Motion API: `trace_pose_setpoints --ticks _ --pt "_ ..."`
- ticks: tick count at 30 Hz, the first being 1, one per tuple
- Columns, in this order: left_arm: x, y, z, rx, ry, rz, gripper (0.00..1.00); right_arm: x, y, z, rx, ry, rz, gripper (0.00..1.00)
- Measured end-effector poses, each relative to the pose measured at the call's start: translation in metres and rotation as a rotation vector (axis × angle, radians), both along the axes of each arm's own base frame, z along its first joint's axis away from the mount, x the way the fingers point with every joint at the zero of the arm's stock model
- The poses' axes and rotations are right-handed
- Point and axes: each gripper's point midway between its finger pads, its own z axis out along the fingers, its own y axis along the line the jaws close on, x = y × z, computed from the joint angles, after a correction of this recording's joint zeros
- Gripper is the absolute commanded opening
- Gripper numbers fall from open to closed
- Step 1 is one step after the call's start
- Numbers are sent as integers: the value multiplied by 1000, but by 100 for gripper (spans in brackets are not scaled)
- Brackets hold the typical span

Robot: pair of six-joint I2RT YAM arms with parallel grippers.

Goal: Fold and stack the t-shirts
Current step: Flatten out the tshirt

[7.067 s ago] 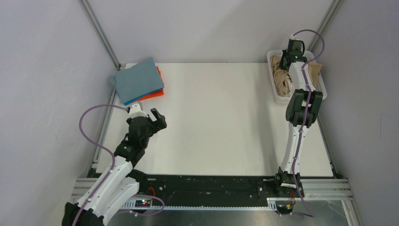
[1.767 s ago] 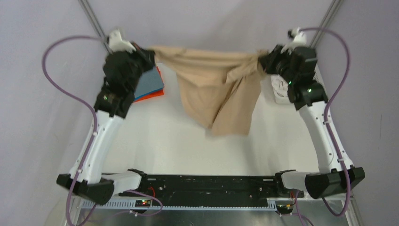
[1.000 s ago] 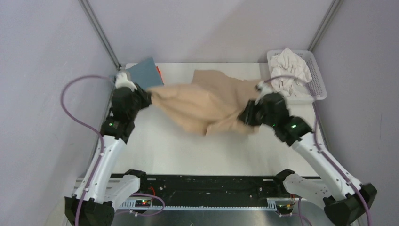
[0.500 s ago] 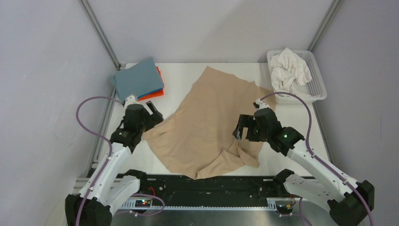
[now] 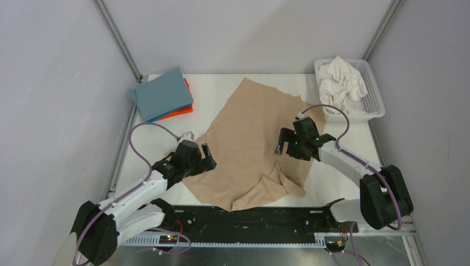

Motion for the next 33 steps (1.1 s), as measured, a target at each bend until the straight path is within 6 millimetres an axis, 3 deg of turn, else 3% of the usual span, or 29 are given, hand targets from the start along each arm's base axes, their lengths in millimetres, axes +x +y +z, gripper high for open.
trace_pose_setpoints --ticks 4,8,12,16,18,23,26,28,31,33 --pt "6 -2 -21 35 48 5 100 -6 6 -16 9 44 24 99" --pt "44 -19 -19 36 39 15 100 -16 14 -24 48 70 57 99" --pt "112 -33 -19 5 40 33 100 -22 28 -23 90 61 108 99" --pt "185 -48 -13 -74 22 28 100 -43 51 -21 109 68 212 99" --pt "219 -57 -10 -112 14 11 100 -63 69 -21 116 75 307 98" --pt "285 -90 -3 -210 12 -67 100 -139 126 -20 146 79 682 98" --pt "306 -109 0 -266 21 -118 100 -174 158 -18 206 72 854 95" --pt "314 -120 2 -300 30 -152 100 -185 178 -16 243 73 919 95" --pt "321 -131 4 -332 32 -186 100 -188 199 -15 252 64 956 97" --pt "321 -132 6 -331 33 -196 100 -185 200 -14 229 53 946 99"
